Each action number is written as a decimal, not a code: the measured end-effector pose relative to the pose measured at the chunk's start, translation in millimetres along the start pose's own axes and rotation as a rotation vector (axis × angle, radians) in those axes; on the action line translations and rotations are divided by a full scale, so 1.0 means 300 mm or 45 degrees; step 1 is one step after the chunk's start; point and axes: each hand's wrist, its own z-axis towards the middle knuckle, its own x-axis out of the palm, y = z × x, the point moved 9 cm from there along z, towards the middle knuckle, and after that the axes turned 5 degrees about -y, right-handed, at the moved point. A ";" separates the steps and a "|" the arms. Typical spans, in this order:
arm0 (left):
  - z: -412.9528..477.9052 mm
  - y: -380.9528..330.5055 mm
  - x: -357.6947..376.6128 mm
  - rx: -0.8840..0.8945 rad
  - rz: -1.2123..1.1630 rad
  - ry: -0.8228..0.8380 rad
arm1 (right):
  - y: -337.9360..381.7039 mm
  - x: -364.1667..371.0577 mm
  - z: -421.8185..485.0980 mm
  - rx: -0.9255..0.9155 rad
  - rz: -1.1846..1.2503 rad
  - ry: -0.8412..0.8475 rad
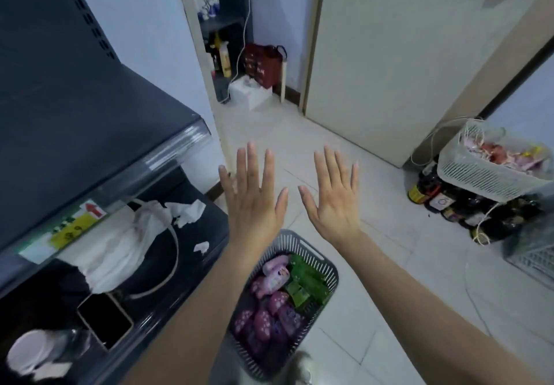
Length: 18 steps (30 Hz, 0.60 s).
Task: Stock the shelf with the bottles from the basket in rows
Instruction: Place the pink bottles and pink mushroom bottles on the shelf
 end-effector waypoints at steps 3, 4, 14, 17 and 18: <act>-0.103 0.000 0.184 -0.004 0.046 0.160 | -0.082 0.161 -0.089 0.026 0.016 0.136; -0.145 0.003 0.246 -0.019 0.048 0.217 | -0.108 0.219 -0.124 0.045 0.024 0.191; -0.686 0.053 0.841 -0.115 -0.099 0.822 | -0.223 0.792 -0.518 0.055 -0.125 0.733; -0.826 0.081 0.979 -0.143 -0.124 0.938 | -0.208 0.973 -0.662 -0.087 -0.121 0.909; -0.864 0.091 1.019 -0.155 -0.127 0.963 | -0.205 1.039 -0.714 -0.121 -0.110 0.974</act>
